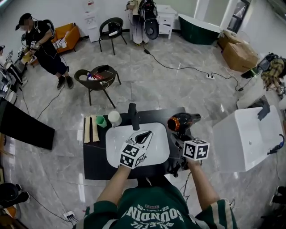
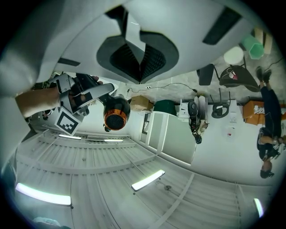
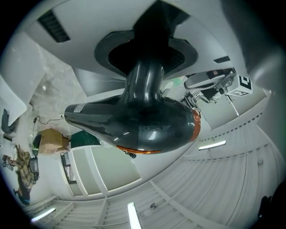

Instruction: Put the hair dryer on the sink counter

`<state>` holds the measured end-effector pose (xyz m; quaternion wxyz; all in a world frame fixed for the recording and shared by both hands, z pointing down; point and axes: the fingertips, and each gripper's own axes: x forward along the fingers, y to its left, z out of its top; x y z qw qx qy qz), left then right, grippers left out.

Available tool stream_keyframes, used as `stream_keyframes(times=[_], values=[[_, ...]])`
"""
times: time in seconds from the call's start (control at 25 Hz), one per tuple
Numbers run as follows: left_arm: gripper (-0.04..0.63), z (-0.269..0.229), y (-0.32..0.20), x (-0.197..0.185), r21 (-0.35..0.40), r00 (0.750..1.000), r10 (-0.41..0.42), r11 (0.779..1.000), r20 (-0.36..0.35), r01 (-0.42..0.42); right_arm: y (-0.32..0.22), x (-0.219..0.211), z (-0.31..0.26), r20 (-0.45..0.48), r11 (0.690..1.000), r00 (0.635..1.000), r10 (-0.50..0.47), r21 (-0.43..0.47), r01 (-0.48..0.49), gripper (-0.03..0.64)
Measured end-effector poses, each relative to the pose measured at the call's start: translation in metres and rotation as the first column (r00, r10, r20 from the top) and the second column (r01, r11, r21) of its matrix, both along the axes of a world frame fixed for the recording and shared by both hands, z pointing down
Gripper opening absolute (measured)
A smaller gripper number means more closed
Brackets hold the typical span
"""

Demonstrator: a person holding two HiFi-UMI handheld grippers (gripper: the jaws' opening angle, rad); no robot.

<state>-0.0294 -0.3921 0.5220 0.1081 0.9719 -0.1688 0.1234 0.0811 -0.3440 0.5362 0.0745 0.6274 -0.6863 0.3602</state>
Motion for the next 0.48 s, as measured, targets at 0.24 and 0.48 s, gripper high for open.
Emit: stream_keyframes(times=[0.24, 0.48], values=[[0.012, 0.009, -0.024, 0.011, -0.016, 1.0, -0.017, 1.0, 0.011, 0.017, -0.028, 0.014, 0.017, -0.006, 0.999, 1.0, -0.001, -0.033, 0.0, 0.183], [0.012, 0.021, -0.043, 0.028, -0.039, 0.999, -0.024, 0.999, 0.022, 0.025, -0.051, 0.027, 0.04, -0.008, 0.997, 1.0, -0.006, -0.073, 0.006, 0.183]])
